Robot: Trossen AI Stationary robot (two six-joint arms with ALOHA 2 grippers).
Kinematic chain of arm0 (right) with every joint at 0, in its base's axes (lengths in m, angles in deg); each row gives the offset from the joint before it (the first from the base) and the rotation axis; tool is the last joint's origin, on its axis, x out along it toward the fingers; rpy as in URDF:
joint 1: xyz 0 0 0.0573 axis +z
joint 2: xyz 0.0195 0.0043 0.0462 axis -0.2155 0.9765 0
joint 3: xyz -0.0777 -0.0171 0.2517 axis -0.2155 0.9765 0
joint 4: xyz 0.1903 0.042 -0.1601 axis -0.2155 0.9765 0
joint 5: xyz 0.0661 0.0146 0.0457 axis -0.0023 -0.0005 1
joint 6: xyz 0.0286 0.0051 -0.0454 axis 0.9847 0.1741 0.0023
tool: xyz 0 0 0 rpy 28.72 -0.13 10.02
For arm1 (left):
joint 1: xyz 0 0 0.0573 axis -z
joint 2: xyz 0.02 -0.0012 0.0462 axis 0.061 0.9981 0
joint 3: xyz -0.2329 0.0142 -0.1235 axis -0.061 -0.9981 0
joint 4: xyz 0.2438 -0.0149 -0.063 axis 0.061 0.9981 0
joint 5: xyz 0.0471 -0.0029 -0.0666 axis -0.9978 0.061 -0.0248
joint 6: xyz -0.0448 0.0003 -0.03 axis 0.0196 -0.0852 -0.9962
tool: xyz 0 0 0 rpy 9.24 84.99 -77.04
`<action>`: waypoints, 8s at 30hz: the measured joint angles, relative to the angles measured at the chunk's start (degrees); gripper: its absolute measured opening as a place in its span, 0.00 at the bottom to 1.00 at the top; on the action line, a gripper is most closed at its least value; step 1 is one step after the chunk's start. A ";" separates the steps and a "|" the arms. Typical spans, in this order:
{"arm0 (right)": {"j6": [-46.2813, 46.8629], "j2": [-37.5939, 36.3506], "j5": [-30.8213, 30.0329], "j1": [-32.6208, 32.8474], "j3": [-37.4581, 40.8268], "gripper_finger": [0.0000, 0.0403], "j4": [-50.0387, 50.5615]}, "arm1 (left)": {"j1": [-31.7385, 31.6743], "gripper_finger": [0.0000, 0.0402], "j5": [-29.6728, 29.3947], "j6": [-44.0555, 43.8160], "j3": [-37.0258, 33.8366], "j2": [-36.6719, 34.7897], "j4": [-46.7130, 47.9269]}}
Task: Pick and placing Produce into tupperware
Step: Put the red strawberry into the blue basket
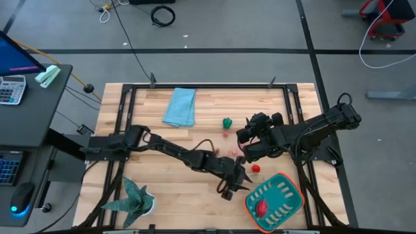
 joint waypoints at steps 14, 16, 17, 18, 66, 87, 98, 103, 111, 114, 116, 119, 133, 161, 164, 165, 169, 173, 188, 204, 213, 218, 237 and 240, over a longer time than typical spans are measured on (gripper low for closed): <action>0.12 0.00 3.26 0.00 0.00 0.46 1.54 | -0.54 0.64 -9.84 8.10 7.61 0.47 15.45; 0.06 0.00 3.27 0.00 0.00 0.46 1.55 | -0.64 0.65 -9.82 6.84 7.61 0.47 16.67; -0.01 0.00 3.27 0.00 0.00 0.46 1.55 | -0.71 0.65 -9.82 6.00 7.61 0.47 17.52; -0.02 0.00 3.25 0.00 0.00 0.46 1.58 | -0.85 0.65 -9.82 5.23 7.61 0.47 18.49; -10.77 0.00 10.22 4.32 -0.02 0.46 0.60 | 0.08 0.58 -15.56 1.69 7.35 9.73 4.87; -20.42 0.00 10.42 4.90 -0.02 0.46 0.65 | 0.14 0.56 -28.51 -4.92 7.33 11.75 7.01; -24.04 0.00 10.63 4.87 -0.02 0.46 0.63 | -0.22 0.57 -28.68 -17.71 7.33 11.98 13.02; -24.26 0.00 10.61 4.87 -0.02 0.46 0.65 | -0.69 0.57 -28.79 -18.68 7.37 12.69 12.83; -24.26 0.00 10.55 4.85 -0.02 0.46 0.65 | -2.29 0.57 -29.19 -19.30 7.35 12.73 10.91; -24.26 0.00 10.53 4.85 -0.01 0.46 0.64 | -2.67 0.58 -29.17 -19.91 7.35 12.73 10.21; -24.26 0.00 10.53 4.85 -0.02 0.46 0.65 | -2.84 0.57 -29.17 -19.93 7.35 12.74 10.23; -24.24 0.00 10.53 4.85 -0.02 0.46 0.65 | -3.28 0.57 -29.10 -19.91 7.35 12.78 10.24; -24.22 0.00 10.55 4.83 -0.01 0.46 0.63 | -4.45 0.66 -24.69 -7.40 7.35 12.78 6.78; -24.81 0.00 10.07 4.81 0.00 0.46 0.63 | -8.01 0.67 -17.41 -6.65 7.31 15.79 -3.80; -26.03 0.00 9.10 4.81 -0.01 0.46 0.63 | -8.20 0.67 -17.41 -7.44 7.31 15.84 -3.33; -26.19 0.00 8.19 4.81 -0.02 0.46 0.65 | -8.31 0.67 -17.42 -7.72 7.31 15.84 -3.36; -27.16 0.00 5.14 4.81 -0.02 0.46 0.63 | -8.79 0.67 -17.52 -8.00 7.31 15.84 -3.95; -27.26 0.00 1.87 4.81 -0.02 0.46 0.66 | -8.95 0.67 -16.04 -10.67 7.33 16.55 -3.43; -27.24 0.00 -5.91 4.81 -0.02 0.45 3.08 | -8.84 0.47 -15.63 -12.18 7.33 16.58 -4.27; -17.58 -10.56 -4.57 6.52 0.00 0.40 15.91 | -6.11 0.47 -19.62 -10.91 7.38 9.55 2.97; -12.69 -22.78 1.22 8.02 0.00 0.39 15.95 | -1.97 0.49 -23.30 -10.86 7.39 4.95 4.02; -11.96 -25.34 3.18 8.00 0.00 0.39 15.95 | 1.69 0.48 -23.00 -10.84 7.37 5.06 2.05; -11.58 -23.49 2.83 7.96 0.00 0.38 15.84 | 6.20 0.49 -12.27 -8.19 7.37 5.13 -2.57; -11.53 -22.90 2.84 7.96 0.00 0.38 15.84 | 6.04 0.48 -11.93 -9.33 7.37 5.13 -2.93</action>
